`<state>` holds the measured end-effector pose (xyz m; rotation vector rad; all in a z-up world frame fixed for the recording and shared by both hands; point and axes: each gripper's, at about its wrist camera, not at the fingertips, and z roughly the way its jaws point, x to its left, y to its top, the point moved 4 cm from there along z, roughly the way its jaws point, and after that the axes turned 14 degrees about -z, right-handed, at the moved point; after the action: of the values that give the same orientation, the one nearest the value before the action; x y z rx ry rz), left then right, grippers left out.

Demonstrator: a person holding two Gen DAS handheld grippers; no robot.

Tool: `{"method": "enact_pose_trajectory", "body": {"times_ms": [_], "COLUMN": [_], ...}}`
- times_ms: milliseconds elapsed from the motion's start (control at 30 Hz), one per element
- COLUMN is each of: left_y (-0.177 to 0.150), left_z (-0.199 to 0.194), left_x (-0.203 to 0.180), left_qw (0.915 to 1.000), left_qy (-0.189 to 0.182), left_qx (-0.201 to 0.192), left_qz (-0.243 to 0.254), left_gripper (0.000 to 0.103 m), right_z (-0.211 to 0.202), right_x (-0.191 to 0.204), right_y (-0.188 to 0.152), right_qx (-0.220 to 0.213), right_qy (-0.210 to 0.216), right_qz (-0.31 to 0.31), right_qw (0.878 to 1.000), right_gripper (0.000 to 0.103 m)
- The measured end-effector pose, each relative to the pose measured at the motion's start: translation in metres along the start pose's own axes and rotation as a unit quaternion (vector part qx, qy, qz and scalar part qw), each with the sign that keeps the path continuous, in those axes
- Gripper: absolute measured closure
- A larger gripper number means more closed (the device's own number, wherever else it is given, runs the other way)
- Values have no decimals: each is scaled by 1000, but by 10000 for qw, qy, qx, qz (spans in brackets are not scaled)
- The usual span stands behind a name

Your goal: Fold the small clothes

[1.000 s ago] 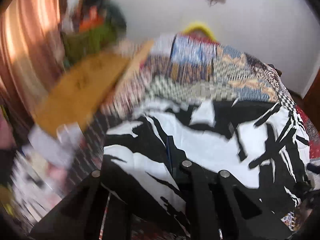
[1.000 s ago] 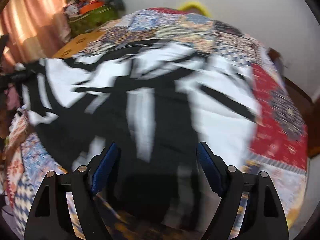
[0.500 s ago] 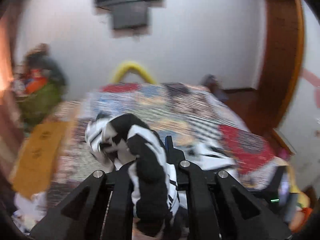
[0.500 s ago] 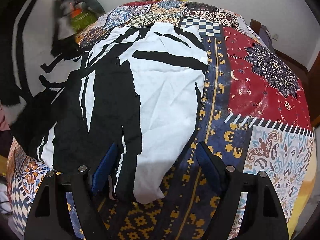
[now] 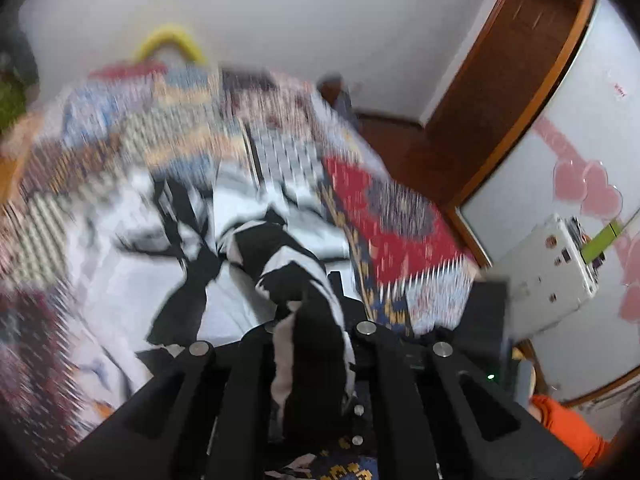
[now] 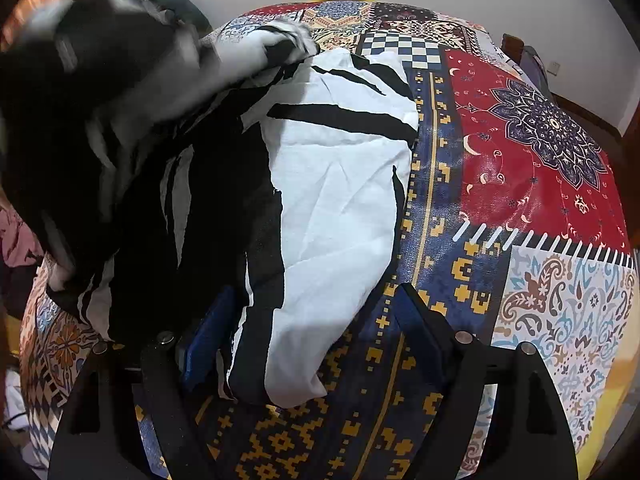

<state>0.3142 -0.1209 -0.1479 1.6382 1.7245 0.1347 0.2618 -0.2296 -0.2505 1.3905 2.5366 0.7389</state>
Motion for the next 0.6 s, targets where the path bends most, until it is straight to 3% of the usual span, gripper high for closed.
{"method": "enact_pose_trajectory", "body": {"times_ms": [100,200,267,400,500,567,600], "left_y": [15,11,0,-29,-50,-60,-62], "left_z": [-28,-31,-17,28,47,45,43], "left_x": [-19,-38,-42,-32,-25,-21,-20], "left_qw": [9984,9966,9971,9965,9926,9914,9914], "left_qy": [-247,-460,-337,-46,148,131,126], "left_qx": [-421,-400,-192,604,1070,1166,1155], "left_qz": [278,552,656,578,561,580,599], "left_gripper": [98,98,98,96,78,73,65], "right_z": [0,0,1,-5,-14,-21,-24], "right_x": [1,1,1,2,2,1,0], "right_y": [0,0,0,-3,-8,-13,-14], "right_qx": [-9,-4,-8,-16,-34,-41,-58], "right_qy": [-1,-3,-10,-17,24,14,-2], "right_qz": [4,1,-2,50,77,48,33], "right_qw": [10000,10000,10000,10000,10000,10000,10000], "right_gripper": [24,24,24,24,24,24,24]}}
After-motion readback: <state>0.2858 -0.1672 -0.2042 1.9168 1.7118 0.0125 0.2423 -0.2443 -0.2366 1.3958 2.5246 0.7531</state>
